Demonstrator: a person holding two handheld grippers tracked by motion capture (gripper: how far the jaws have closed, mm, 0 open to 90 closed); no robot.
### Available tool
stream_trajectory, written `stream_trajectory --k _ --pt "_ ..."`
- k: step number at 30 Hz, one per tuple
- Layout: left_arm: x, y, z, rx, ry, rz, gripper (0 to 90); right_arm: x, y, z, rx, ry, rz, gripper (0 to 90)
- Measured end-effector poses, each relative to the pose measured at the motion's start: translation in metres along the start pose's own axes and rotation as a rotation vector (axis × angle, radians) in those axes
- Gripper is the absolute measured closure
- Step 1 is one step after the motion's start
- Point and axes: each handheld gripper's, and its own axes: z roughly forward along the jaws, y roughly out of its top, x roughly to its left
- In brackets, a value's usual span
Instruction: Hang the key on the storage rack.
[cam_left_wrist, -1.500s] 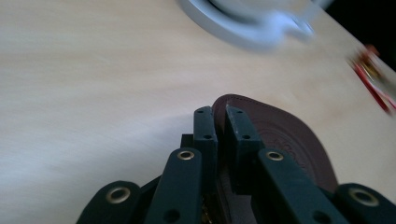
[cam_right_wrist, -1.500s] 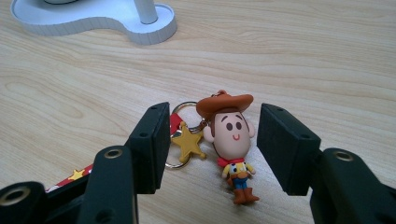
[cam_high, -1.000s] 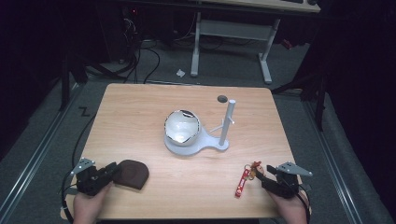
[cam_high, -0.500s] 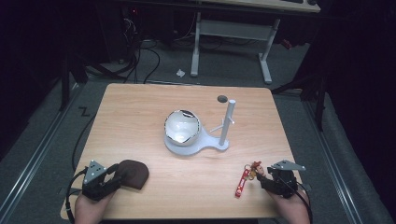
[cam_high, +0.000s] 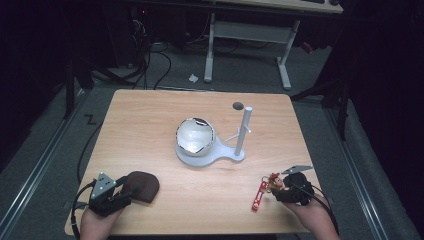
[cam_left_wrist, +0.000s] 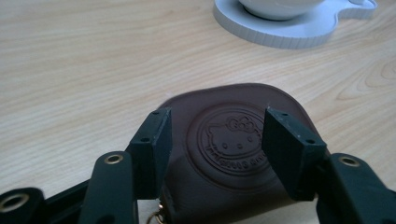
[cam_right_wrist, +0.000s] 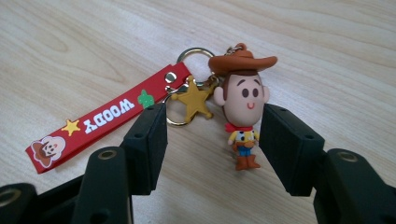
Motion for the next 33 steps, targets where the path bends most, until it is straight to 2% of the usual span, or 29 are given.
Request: stream_trajectory --k 1,4,15,20,24,26,29,31,33 --pt "0.000 0.000 0.000 0.000 -0.006 -0.002 42.0 0.001 0.004 0.001 0.039 0.000 -0.017 41.8" --pt "0.000 0.000 -0.001 0.000 -0.017 -0.009 41.8 0.001 0.006 0.002 0.068 0.001 -0.026 41.6" --pt "0.001 -0.001 0.001 0.001 -0.026 -0.005 38.7 0.000 0.021 0.002 0.228 0.005 -0.132 39.5" --pt "0.000 -0.001 0.001 0.002 -0.031 -0.002 37.4 -0.002 0.026 0.003 0.249 -0.006 -0.160 39.4" --pt "0.000 -0.001 0.002 0.004 -0.033 0.000 37.5 -0.005 0.030 0.006 0.272 0.006 -0.158 39.8" --pt "0.001 -0.001 0.002 0.007 -0.034 -0.001 37.4 -0.008 0.033 0.007 0.279 0.030 -0.149 38.7" --pt "0.002 -0.002 0.002 0.008 -0.035 -0.007 37.4 -0.009 0.035 0.010 0.296 0.026 -0.151 37.2" --pt "0.002 -0.002 0.001 0.009 -0.035 -0.010 37.5 -0.009 0.036 0.011 0.298 0.025 -0.165 40.5" --pt "0.002 -0.002 0.001 0.011 -0.034 -0.011 37.5 -0.007 0.037 0.012 0.303 0.004 -0.187 48.1"
